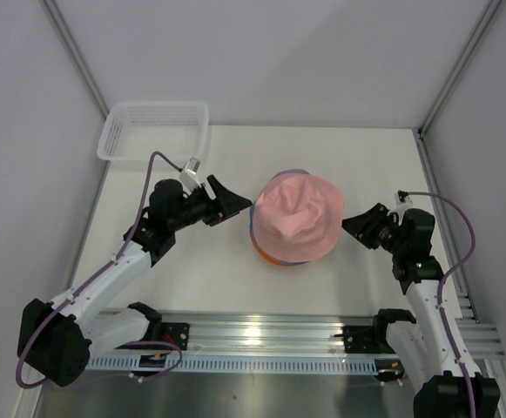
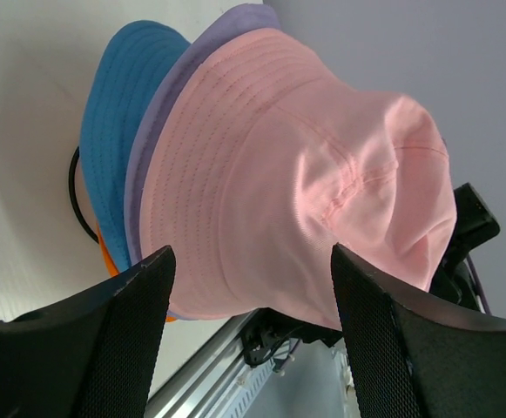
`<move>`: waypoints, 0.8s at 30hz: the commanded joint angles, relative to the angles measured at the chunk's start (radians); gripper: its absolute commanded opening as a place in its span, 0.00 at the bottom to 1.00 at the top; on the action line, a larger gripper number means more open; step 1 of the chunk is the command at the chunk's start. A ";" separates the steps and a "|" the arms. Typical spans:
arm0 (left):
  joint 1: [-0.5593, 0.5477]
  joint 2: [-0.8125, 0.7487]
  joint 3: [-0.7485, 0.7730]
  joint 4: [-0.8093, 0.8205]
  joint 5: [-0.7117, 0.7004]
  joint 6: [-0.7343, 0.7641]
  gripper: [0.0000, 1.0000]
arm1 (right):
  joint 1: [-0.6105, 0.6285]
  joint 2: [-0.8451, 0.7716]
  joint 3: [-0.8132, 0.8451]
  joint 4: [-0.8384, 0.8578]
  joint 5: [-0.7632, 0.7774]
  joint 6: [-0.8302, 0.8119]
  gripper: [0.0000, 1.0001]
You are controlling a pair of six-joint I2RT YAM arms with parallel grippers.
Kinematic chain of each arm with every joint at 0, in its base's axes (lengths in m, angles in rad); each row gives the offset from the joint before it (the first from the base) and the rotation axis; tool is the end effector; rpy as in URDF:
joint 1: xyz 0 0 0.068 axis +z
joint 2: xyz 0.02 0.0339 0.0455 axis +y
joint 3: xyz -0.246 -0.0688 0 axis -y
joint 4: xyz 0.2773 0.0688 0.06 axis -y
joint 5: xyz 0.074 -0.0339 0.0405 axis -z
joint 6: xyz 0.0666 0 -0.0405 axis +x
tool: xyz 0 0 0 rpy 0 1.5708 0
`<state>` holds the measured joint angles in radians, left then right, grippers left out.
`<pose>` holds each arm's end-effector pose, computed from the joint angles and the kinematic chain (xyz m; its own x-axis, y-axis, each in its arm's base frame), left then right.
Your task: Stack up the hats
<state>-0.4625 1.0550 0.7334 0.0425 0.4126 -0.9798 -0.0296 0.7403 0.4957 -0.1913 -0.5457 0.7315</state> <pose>0.2660 -0.1624 0.2596 -0.7633 -0.4695 -0.4439 0.2152 0.4630 -0.8598 0.2416 0.0274 0.2152 -0.6113 0.5893 -0.5282 -0.0492 0.6378 0.7686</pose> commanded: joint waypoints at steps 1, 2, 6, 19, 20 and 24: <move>0.001 -0.001 -0.008 0.042 0.008 0.018 0.75 | -0.012 -0.019 0.101 -0.022 0.007 -0.023 0.49; 0.004 -0.006 -0.006 0.010 -0.007 0.032 0.75 | -0.012 -0.021 0.127 -0.048 0.015 -0.024 0.59; 0.018 -0.038 -0.003 -0.024 -0.044 0.076 0.76 | -0.019 -0.027 0.272 -0.194 0.111 -0.084 0.72; 0.019 0.036 -0.002 0.051 0.071 0.076 0.77 | -0.053 0.053 0.136 0.279 -0.157 0.110 0.66; 0.019 0.037 -0.002 0.053 0.072 0.076 0.77 | -0.053 0.059 0.104 0.314 -0.189 0.132 0.65; 0.019 0.045 -0.002 0.053 0.074 0.085 0.77 | -0.053 0.062 0.055 0.473 -0.241 0.238 0.62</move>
<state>-0.4522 1.0981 0.7277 0.0441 0.4580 -0.9226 -0.0792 0.8127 0.5621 0.0505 -0.6933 0.8654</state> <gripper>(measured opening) 0.767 0.627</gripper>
